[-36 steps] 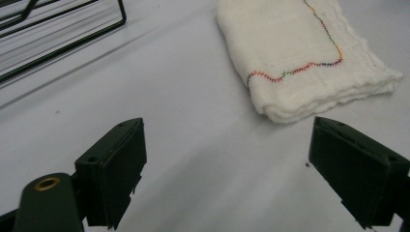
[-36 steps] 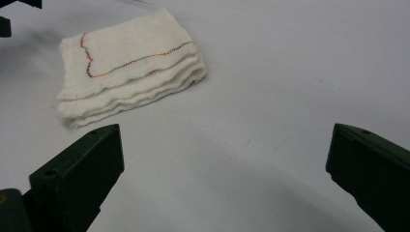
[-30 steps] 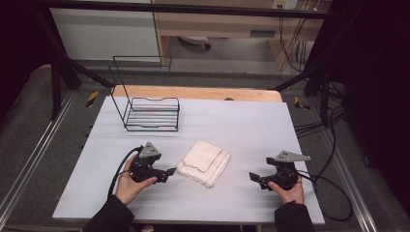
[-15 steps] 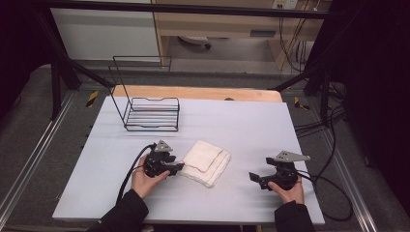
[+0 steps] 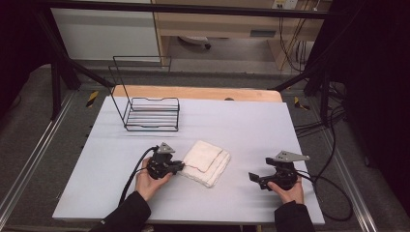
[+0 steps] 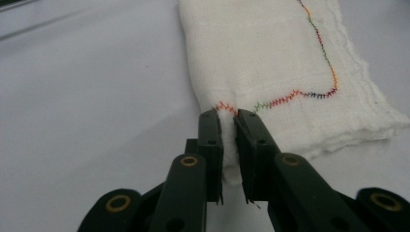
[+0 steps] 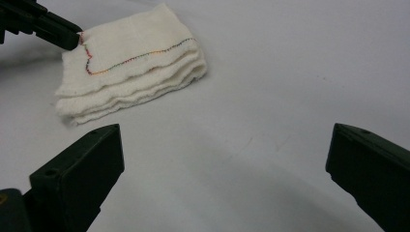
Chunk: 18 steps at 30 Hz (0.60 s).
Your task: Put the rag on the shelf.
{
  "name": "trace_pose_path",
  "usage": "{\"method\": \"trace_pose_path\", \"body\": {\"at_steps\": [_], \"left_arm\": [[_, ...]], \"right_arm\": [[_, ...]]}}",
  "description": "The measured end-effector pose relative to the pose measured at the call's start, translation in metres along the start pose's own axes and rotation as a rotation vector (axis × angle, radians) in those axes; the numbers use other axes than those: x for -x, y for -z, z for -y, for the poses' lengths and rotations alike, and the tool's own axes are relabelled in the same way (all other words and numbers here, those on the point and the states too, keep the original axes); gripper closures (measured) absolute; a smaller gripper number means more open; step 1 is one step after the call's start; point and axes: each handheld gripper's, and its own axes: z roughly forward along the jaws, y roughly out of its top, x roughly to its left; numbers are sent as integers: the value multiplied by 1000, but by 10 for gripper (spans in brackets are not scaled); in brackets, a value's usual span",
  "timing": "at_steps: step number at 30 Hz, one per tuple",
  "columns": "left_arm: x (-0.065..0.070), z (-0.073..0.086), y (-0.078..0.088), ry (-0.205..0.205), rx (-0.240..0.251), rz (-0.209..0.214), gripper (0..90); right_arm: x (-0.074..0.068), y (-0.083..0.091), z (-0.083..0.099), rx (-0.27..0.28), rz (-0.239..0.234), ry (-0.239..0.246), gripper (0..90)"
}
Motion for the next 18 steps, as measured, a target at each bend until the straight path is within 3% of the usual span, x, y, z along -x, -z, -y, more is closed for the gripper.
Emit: {"method": "trace_pose_path", "body": {"at_steps": [10,18], "left_arm": [[7,3,12,-7,-10,-17,827],[10,18,32,-14,-7,-30,827]], "right_arm": [[-1,0,0,-1,-3,-1,7],[-2,-2,-1,-6,-4,10,7]]}}
